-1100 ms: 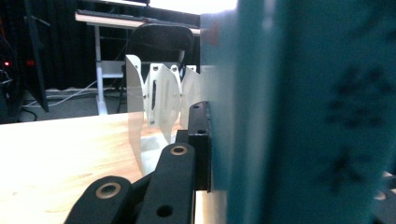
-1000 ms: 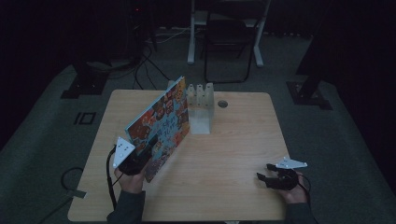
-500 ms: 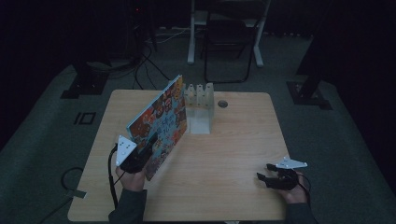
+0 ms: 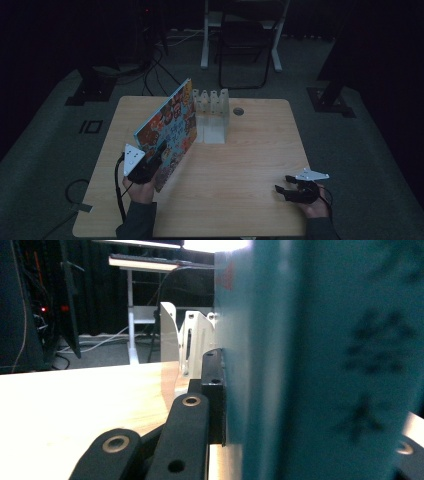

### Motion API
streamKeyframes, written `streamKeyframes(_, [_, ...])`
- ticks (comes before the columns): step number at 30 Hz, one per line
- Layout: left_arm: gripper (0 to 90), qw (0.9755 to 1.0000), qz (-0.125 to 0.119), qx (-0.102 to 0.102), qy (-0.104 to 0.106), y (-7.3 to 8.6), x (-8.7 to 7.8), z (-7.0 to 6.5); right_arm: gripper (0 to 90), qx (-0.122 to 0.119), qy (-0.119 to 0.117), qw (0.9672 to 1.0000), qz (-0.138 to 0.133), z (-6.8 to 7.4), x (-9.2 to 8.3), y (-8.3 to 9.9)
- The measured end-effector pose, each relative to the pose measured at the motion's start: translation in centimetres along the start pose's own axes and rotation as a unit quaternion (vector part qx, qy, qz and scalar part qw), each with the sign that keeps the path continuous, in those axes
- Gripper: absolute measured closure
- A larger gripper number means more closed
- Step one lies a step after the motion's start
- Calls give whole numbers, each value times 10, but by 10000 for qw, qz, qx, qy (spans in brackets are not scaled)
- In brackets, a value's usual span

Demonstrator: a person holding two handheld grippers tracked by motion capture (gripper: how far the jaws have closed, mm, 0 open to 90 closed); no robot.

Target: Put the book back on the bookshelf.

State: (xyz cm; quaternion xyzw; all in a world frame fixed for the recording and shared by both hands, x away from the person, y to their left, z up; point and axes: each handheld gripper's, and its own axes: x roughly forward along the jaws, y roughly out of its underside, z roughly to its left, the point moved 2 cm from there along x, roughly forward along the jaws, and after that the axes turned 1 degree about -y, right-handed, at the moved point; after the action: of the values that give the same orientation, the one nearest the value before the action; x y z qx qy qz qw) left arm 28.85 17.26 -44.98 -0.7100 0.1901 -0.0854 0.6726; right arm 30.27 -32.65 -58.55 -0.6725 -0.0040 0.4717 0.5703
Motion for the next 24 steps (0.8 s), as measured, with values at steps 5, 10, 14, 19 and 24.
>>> streamKeyframes(5, [811, 10000, 12, 51, -41, -1, 3, 1, 323, 9, -3, 10000, -2, 0, 0, 0])
streamKeyframes(10, [812, 10000, 15, 55, -78, -1, 6, 1, 322, 9, -6, 10000, 1, 0, 0, 0])
streamKeyframes(14, [812, 9999, 22, 54, -106, -1, 7, 2, 322, 11, -8, 10000, -1, 0, 0, 0])
streamKeyframes(19, [811, 9999, 24, 74, -147, -1, 10, 2, 321, 8, -9, 10000, 0, 0, 0, 0])
streamKeyframes(24, [811, 9998, 4, 94, -199, -1, 13, 1, 321, 9, -8, 10000, 2, 0, 0, 0])
